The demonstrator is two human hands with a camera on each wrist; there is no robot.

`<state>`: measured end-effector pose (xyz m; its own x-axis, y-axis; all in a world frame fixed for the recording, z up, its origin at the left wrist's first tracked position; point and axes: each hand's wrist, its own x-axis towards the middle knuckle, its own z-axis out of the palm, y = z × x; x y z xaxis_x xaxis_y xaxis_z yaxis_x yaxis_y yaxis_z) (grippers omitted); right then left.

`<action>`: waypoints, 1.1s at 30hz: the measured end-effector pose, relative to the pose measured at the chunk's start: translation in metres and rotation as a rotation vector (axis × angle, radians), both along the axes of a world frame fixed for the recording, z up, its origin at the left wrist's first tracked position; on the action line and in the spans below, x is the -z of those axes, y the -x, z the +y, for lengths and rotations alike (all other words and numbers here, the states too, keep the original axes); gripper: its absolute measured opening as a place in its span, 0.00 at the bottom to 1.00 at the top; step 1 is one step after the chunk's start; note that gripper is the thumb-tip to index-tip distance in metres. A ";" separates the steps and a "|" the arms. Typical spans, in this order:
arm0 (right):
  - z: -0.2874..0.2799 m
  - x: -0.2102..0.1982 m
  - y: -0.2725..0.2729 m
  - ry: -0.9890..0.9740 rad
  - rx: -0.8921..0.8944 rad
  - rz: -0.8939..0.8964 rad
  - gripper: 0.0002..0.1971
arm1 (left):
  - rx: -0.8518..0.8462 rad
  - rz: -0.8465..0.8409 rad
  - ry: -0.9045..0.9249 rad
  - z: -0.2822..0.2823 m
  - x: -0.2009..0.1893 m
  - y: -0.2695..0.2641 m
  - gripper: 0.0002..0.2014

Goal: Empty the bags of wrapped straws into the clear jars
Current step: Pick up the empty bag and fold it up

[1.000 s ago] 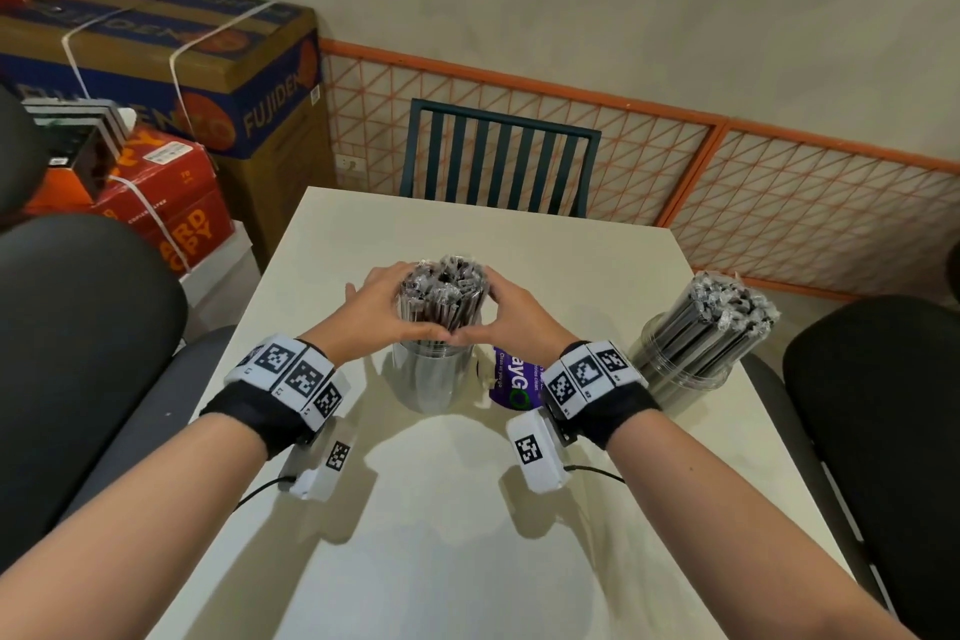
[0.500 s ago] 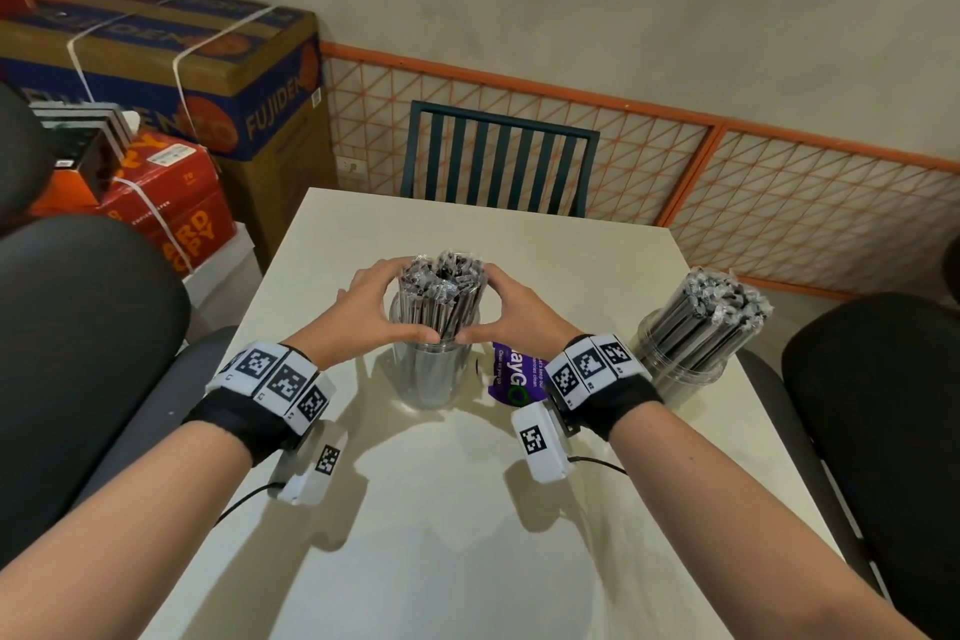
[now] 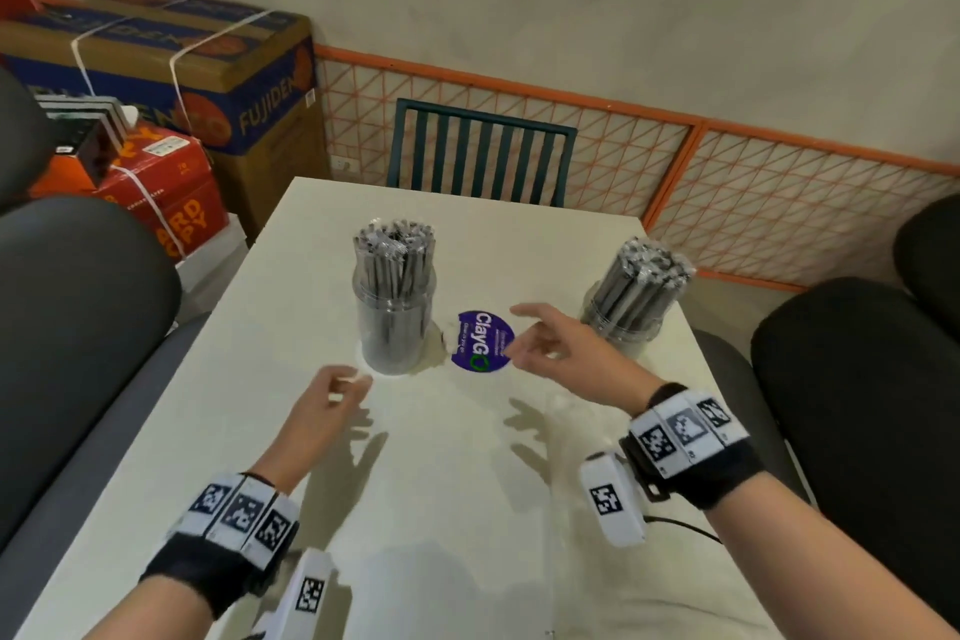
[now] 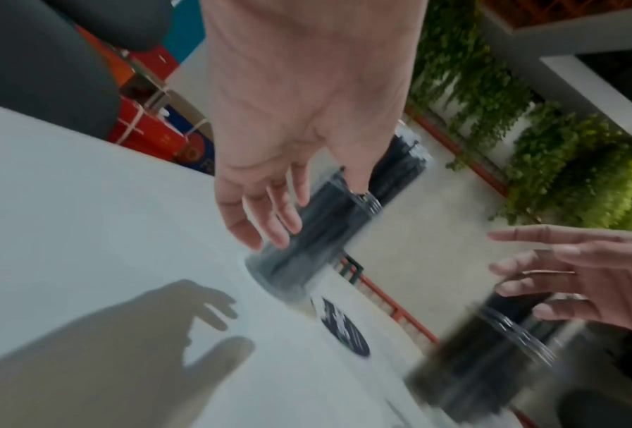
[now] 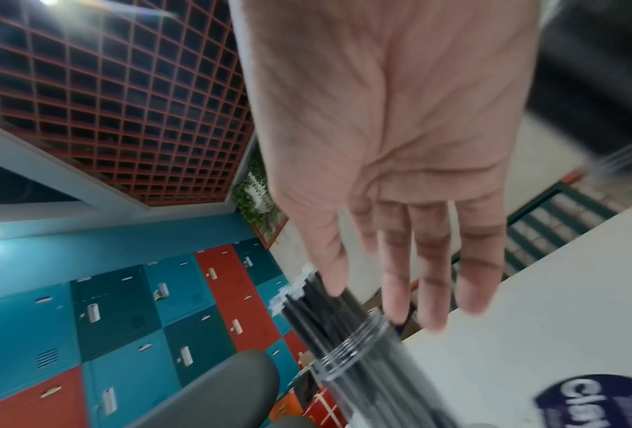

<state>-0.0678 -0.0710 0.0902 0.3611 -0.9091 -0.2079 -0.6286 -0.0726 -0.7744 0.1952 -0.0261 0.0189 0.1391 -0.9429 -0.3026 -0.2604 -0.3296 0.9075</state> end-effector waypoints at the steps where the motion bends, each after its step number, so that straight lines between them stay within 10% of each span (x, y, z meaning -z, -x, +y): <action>1: 0.011 0.001 0.021 -0.048 -0.008 0.015 0.21 | 0.070 0.012 -0.055 0.009 0.005 0.015 0.18; 6: 0.057 0.028 0.140 -0.236 0.226 0.187 0.16 | 0.475 -0.190 -0.201 0.017 0.022 0.096 0.22; 12: 0.100 0.104 0.213 -0.311 0.590 0.691 0.31 | 0.558 -0.262 -0.439 0.023 0.047 0.188 0.32; 22: 0.117 0.136 0.211 -0.587 0.730 -0.017 0.32 | 0.419 0.148 -0.661 0.032 0.047 0.200 0.10; 29: 0.114 0.107 0.218 -0.563 0.511 -0.772 0.23 | 0.370 0.383 -0.529 0.030 0.027 0.171 0.19; 33: 0.107 0.093 0.215 -0.487 0.513 -0.809 0.18 | 0.333 0.543 -0.434 0.034 0.010 0.164 0.15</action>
